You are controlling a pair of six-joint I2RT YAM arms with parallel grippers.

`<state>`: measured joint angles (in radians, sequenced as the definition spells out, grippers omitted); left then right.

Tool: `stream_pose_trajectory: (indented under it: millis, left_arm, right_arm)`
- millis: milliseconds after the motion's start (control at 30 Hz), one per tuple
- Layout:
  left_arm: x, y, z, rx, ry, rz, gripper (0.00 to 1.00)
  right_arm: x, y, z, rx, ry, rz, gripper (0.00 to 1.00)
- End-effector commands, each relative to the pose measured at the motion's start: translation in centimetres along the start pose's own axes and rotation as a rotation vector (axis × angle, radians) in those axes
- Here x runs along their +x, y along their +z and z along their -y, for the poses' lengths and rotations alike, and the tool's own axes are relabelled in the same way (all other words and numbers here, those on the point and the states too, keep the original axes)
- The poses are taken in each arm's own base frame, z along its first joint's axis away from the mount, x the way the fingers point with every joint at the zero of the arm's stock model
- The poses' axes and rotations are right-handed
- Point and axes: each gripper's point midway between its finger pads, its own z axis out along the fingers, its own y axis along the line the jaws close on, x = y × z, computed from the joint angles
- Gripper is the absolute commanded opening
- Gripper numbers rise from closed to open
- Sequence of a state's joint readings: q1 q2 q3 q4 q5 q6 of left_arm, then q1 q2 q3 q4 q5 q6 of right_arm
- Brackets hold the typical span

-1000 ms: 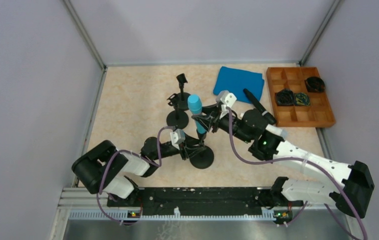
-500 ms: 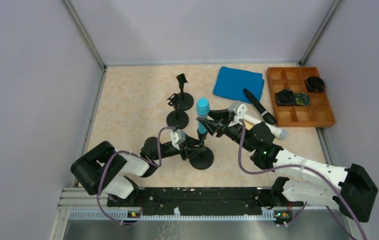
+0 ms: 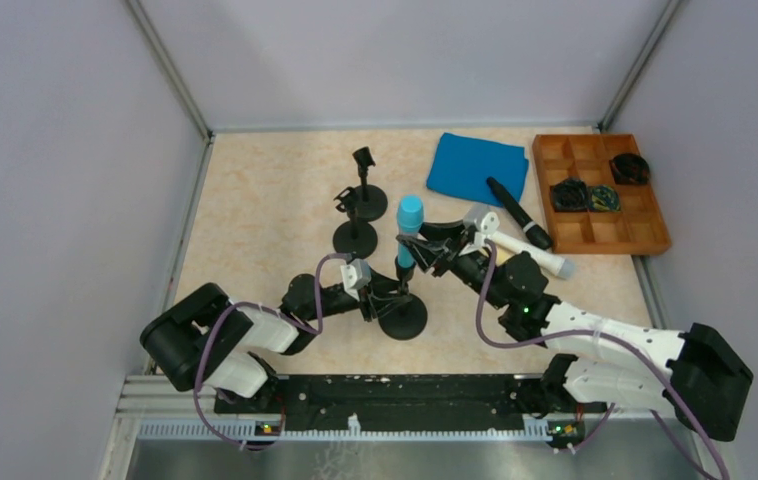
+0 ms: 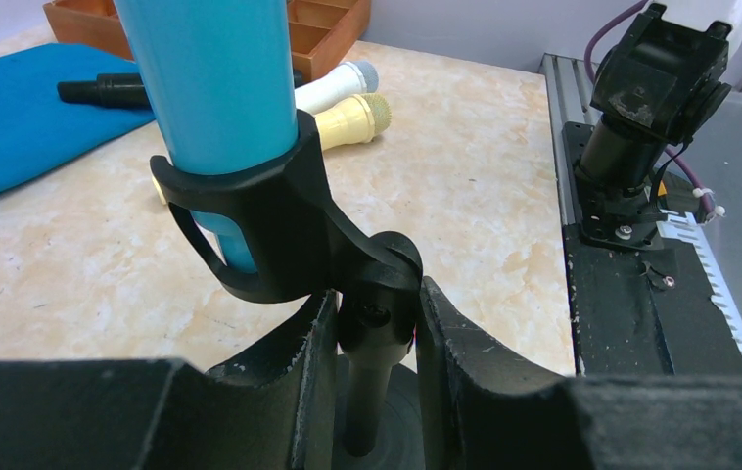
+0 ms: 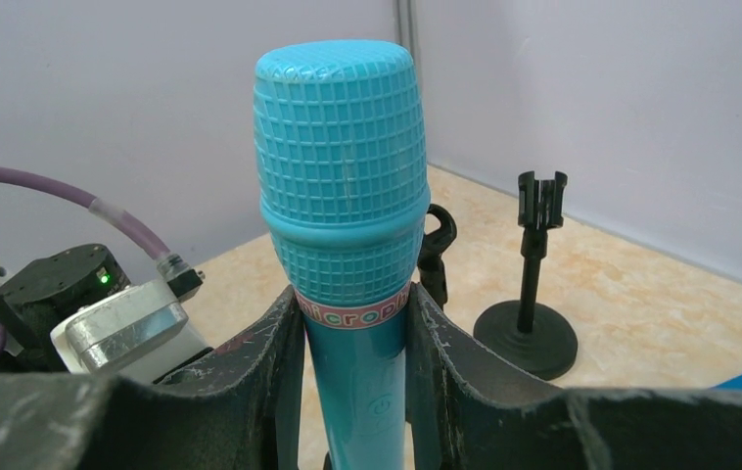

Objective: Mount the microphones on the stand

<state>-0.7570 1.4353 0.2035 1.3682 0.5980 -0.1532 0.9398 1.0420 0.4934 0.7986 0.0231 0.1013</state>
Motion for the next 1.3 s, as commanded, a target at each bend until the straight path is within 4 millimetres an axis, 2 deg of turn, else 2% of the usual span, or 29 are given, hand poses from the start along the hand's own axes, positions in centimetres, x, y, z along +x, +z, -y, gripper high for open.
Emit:
stream_pose_trajectory:
  millis: [0,133,300,767,1033,1267]
  left_arm:
    - [-5.9,0.6,1.0,0.058,0.170,0.197,0.00]
    - [-6.0,0.6,1.0,0.056,0.174,0.199,0.00]
    - [-5.9,0.5,1.0,0.051,0.170,0.197,0.00]
    - [-6.2,0.1,0.8,0.022,0.179,0.209,0.00]
    - [-6.5,-0.6,-0.3,-0.060,0.198,0.207,0.00]
    - [-6.6,-1.5,-2.6,-0.173,0.143,0.215,0.00]
  right_arm:
    - [21.4,-11.6,-1.7,-0.035,0.099,-0.788,0.00]
    - [22.8,-12.7,-2.2,-0.051,0.082,-0.810,0.00]
    - [24.9,-14.3,-1.7,-0.018,0.010,-0.877,0.00]
    - [28.5,-17.9,-1.5,0.048,0.031,-0.969,0.00]
    - [29.0,-18.5,-2.6,0.025,0.018,-0.987,0.00]
    - [27.2,-17.4,-5.0,-0.042,-0.060,-0.944,0.00]
